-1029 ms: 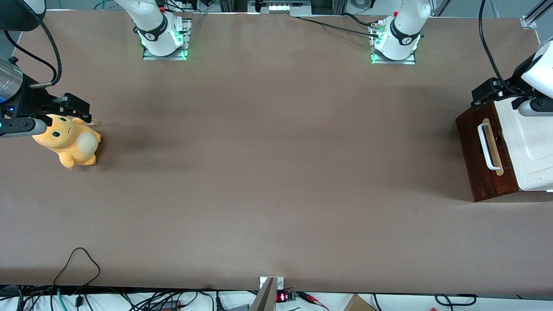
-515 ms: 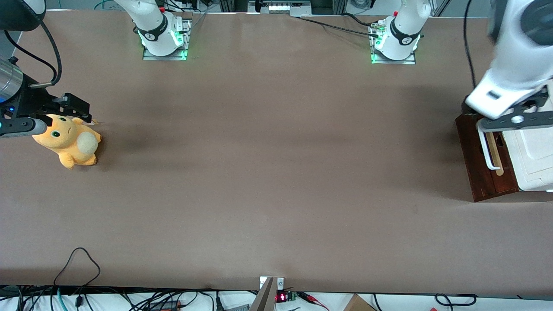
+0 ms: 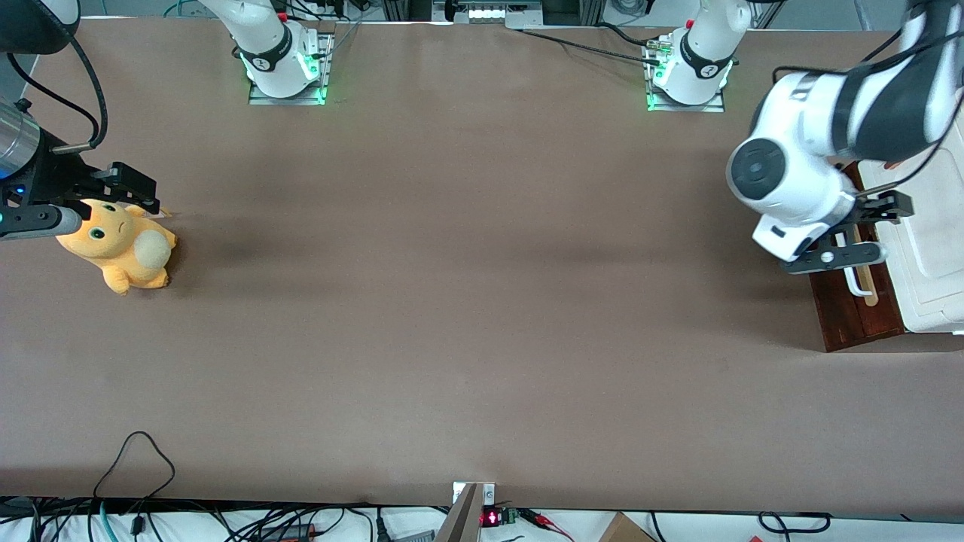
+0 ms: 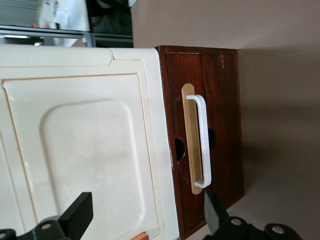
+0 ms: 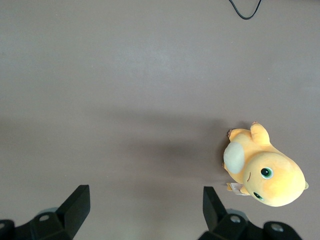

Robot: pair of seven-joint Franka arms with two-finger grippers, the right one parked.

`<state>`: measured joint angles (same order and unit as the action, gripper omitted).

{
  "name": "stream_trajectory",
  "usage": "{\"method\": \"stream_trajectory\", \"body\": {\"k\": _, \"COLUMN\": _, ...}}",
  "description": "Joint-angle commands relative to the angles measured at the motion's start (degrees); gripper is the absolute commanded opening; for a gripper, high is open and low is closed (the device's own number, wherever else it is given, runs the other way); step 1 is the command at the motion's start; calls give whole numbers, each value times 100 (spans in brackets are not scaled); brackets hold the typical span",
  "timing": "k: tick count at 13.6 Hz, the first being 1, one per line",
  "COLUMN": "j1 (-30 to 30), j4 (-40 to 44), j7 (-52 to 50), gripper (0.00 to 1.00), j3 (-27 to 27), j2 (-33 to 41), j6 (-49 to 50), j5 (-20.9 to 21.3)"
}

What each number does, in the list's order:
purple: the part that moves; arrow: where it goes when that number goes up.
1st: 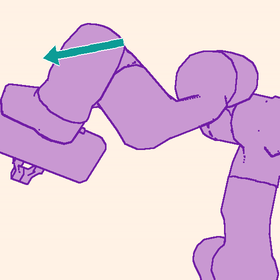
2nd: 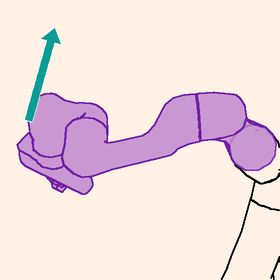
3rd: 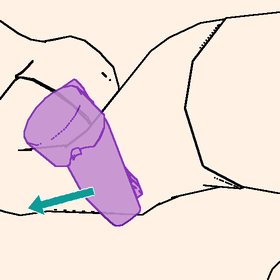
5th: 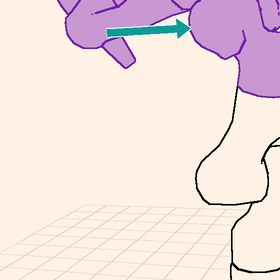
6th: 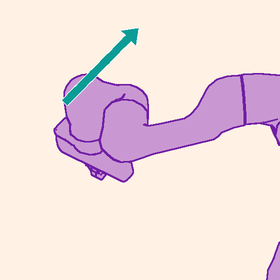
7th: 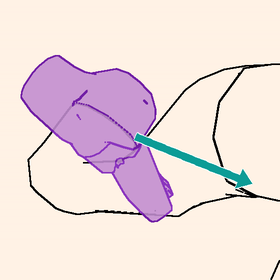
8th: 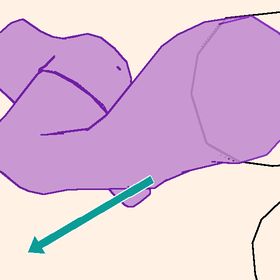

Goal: Open lower drawer with left arm only
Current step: 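Lower the open left gripper toward the drawer's white bar handle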

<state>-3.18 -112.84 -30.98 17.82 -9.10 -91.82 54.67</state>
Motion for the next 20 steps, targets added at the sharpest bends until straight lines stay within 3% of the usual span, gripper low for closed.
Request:
{"method": "stream_trajectory", "body": {"k": 1, "j1": 273, "j4": -729, "j7": -1214, "gripper": 97, "j3": 28, "j2": -100, "j6": 208, "j5": 596}}
{"method": "stream_trajectory", "body": {"k": 5, "j1": 563, "j4": -800, "j7": -1945, "gripper": 95, "j3": 28, "j2": -644, "j6": 770, "j5": 887}}
{"method": "stream_trajectory", "body": {"k": 7, "j1": 625, "j4": -1264, "j7": -2315, "gripper": 95, "j3": 28, "j2": -742, "j6": 990, "j5": 1376}}
{"method": "stream_trajectory", "body": {"k": 12, "j1": 450, "j4": -1363, "j7": -2571, "gripper": 93, "j3": 20, "j2": -1515, "j6": 1176, "j5": 1827}}
{"method": "stream_trajectory", "body": {"k": 15, "j1": 56, "j4": -1328, "j7": -2563, "gripper": 91, "j3": 2, "j2": -1840, "j6": 1167, "j5": 2441}}
{"method": "stream_trajectory", "body": {"k": 20, "j1": -156, "j4": -1319, "j7": -2484, "gripper": 89, "j3": -42, "j2": -2051, "j6": 1141, "j5": 2820}}
